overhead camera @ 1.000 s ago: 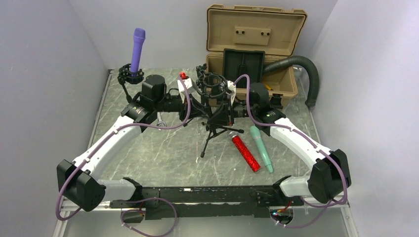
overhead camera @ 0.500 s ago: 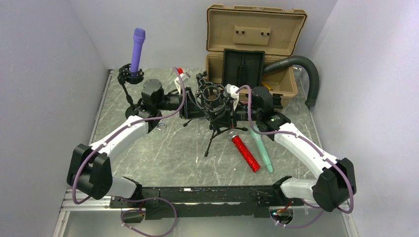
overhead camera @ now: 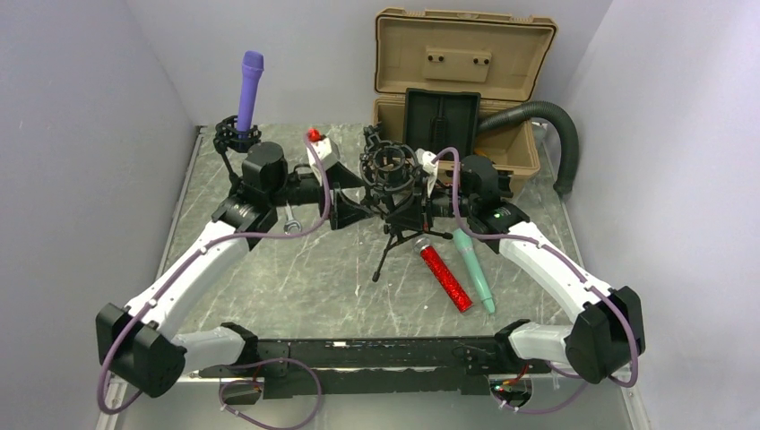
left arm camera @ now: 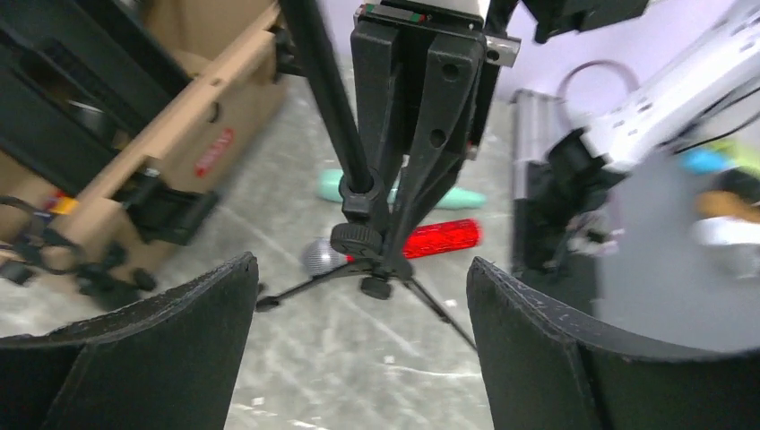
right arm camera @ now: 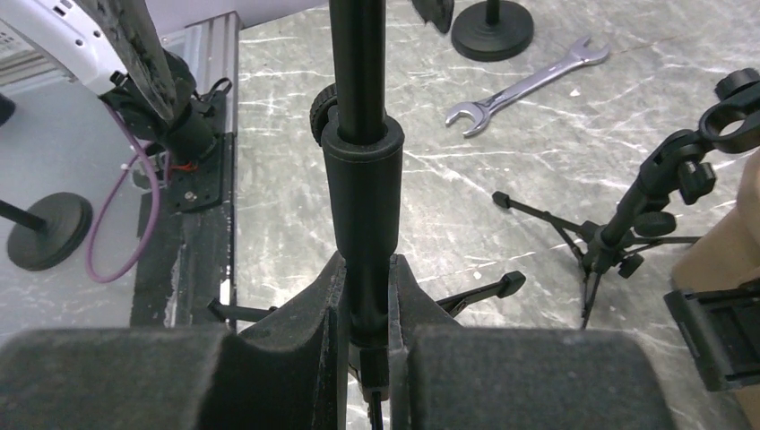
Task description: Remove the microphone from the stand
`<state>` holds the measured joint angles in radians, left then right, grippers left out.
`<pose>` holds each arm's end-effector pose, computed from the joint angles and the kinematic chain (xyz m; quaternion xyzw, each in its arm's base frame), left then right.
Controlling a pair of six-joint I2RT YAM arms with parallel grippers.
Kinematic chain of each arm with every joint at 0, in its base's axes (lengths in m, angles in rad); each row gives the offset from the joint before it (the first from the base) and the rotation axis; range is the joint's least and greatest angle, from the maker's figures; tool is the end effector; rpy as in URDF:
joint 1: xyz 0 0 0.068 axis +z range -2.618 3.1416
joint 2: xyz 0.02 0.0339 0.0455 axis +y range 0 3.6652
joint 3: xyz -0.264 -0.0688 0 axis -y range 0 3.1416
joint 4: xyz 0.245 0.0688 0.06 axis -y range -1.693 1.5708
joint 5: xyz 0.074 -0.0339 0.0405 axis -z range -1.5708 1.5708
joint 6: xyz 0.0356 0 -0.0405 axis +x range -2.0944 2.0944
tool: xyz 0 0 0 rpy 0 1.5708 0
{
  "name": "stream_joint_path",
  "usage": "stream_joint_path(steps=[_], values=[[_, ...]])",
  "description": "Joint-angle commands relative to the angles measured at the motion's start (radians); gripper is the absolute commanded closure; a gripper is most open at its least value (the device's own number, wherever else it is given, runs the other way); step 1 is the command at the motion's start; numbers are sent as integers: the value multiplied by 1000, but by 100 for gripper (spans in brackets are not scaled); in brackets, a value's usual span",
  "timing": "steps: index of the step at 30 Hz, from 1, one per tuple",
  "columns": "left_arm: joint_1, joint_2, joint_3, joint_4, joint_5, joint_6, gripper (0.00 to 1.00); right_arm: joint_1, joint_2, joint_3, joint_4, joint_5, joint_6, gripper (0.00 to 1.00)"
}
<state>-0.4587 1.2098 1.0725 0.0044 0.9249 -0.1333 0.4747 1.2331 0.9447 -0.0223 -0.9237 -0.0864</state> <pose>0.2315 -0.1460 0.3737 0.3990 0.6170 -0.4931 0.4659 0.2319 0.1511 0.3212 -0.4526 0.6224 0.4550 0.4481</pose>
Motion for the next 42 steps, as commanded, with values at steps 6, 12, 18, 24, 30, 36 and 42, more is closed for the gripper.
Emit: stream_joint_path(steps=[6, 12, 18, 24, 30, 36, 42], values=[[-122, -61, 44, -154, -331, 517, 13, -7, 25, 9, 158, -111, 120, 100], [-183, -36, 49, -142, -379, 594, 23, -19, 29, 3, 181, -127, 153, 100], [-206, -14, 57, -130, -396, 584, 35, -23, 28, -6, 181, -127, 151, 100], [-210, -10, 63, -126, -399, 560, 49, -25, 28, -9, 179, -126, 147, 100], [-211, 0, 76, -131, -371, 545, 57, -28, 38, -3, 177, -129, 151, 100], [-211, 7, 80, -132, -348, 535, 69, -26, 37, -7, 182, -128, 149, 100], [-210, 6, 69, -135, -320, 474, 100, -31, 15, -10, 170, -119, 128, 100]])
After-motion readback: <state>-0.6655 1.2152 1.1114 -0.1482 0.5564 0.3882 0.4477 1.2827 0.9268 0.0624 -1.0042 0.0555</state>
